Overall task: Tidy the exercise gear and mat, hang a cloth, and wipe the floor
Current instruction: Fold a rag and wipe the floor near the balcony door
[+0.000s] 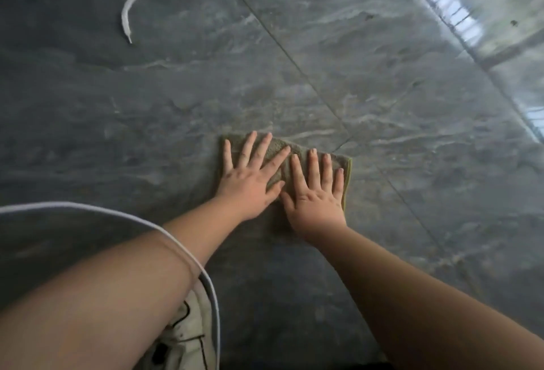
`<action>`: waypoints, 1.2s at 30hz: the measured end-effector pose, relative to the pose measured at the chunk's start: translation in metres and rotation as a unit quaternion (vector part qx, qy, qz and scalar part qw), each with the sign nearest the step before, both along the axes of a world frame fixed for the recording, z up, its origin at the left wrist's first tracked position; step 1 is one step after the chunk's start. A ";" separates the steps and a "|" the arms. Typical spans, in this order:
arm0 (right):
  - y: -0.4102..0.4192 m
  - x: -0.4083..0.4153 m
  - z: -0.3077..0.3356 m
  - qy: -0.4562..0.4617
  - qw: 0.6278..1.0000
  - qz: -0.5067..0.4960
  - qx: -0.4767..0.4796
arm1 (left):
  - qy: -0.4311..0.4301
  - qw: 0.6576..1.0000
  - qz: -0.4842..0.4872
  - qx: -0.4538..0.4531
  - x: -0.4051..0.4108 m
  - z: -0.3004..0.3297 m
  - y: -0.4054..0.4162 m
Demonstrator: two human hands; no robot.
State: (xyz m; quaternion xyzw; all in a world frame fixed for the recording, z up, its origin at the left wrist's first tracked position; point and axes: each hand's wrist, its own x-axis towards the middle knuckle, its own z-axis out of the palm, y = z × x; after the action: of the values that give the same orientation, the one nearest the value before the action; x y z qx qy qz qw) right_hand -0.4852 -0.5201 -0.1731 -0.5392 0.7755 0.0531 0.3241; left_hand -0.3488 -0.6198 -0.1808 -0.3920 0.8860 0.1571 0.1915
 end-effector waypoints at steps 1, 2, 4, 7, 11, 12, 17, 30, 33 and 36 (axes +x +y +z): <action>0.010 0.013 0.002 -0.003 1.000 0.009 0.004 | 0.000 1.000 -0.003 -0.001 0.017 -0.001 0.010; 0.018 0.029 0.005 -0.007 1.000 0.024 0.007 | -0.001 1.000 -0.001 -0.001 0.038 -0.001 0.019; 0.026 0.053 0.007 -0.012 0.998 0.054 0.009 | 0.003 1.000 -0.002 -0.004 0.069 -0.005 0.028; 0.030 0.067 0.006 -0.006 0.998 0.065 0.011 | 0.022 1.000 -0.002 -0.012 0.089 -0.004 0.034; 0.020 0.051 -0.004 0.022 0.993 0.109 -0.045 | 0.033 0.999 -0.007 -0.013 0.088 -0.007 0.024; 0.011 0.046 -0.006 0.026 0.991 0.120 -0.058 | 0.030 0.999 -0.003 -0.012 0.086 -0.007 0.015; -0.078 0.026 -0.015 0.044 0.987 0.097 -0.118 | 0.028 0.998 0.035 -0.048 0.061 -0.012 -0.073; -0.277 -0.055 -0.026 0.075 0.978 0.112 -0.159 | 0.037 0.994 0.075 -0.073 -0.024 -0.018 -0.261; -0.316 -0.074 -0.028 0.076 0.976 0.137 -0.151 | 0.031 0.993 0.098 -0.065 -0.040 -0.017 -0.290; -0.334 -0.082 -0.029 0.083 0.975 0.145 -0.146 | 0.026 0.992 0.107 -0.063 -0.047 -0.018 -0.306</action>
State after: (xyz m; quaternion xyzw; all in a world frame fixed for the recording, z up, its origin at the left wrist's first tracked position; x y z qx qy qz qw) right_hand -0.5671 -0.8541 -0.2024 -0.6812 0.7125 0.0308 0.1654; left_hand -0.3959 -0.9253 -0.1983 -0.4916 0.8517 0.1312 0.1254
